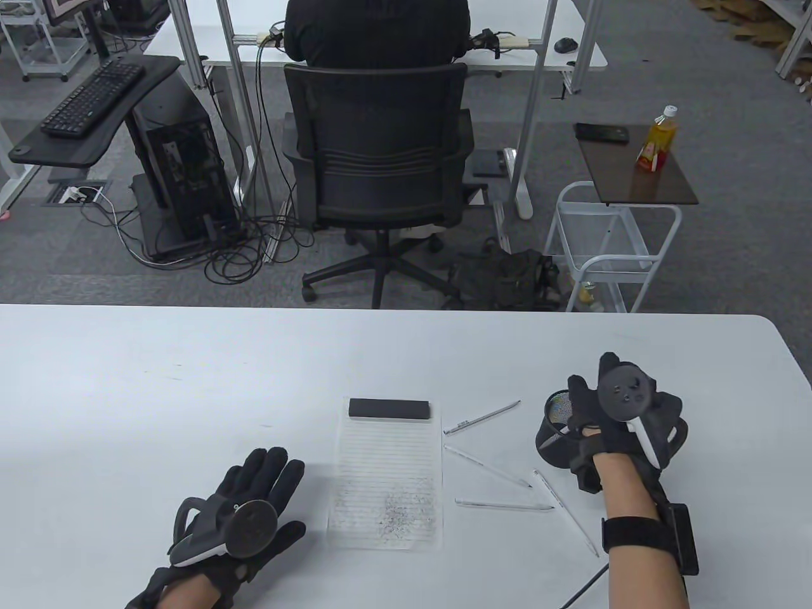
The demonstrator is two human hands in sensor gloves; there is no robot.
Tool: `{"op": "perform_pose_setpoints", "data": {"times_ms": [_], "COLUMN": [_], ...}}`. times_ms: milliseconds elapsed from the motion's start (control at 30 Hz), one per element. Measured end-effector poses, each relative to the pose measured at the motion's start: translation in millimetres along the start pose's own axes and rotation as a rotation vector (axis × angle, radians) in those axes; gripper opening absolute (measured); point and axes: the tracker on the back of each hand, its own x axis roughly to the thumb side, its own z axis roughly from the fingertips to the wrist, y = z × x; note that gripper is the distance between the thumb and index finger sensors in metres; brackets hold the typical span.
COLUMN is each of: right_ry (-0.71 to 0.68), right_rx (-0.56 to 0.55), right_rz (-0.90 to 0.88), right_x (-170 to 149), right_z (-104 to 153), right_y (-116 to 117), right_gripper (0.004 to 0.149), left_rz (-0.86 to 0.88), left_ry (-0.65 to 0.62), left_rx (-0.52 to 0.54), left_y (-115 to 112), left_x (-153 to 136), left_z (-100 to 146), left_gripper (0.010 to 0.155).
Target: Press to extend mechanical pencil leads
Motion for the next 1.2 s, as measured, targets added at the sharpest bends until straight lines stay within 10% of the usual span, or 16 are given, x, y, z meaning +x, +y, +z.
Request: {"op": "perform_pose_setpoints", "data": {"times_ms": [500,1200], "right_ry": [0.32,0.3], "right_rx": [0.163,0.126], "right_rz": [-0.418,-0.576], "right_x": [-59.2,-58.1], "right_z": [-0.4,4.8], "right_y": [46.7,45.0], "right_gripper": [0.073,0.053], "left_rz": [-0.007,0.004], "left_ry": [-0.018,-0.008], "left_rx": [0.004,-0.002], "left_y": [2.8,0.7], "left_x": [6.6,3.5], "left_z": [0.9,1.1], "left_gripper": [0.088,0.088]}}
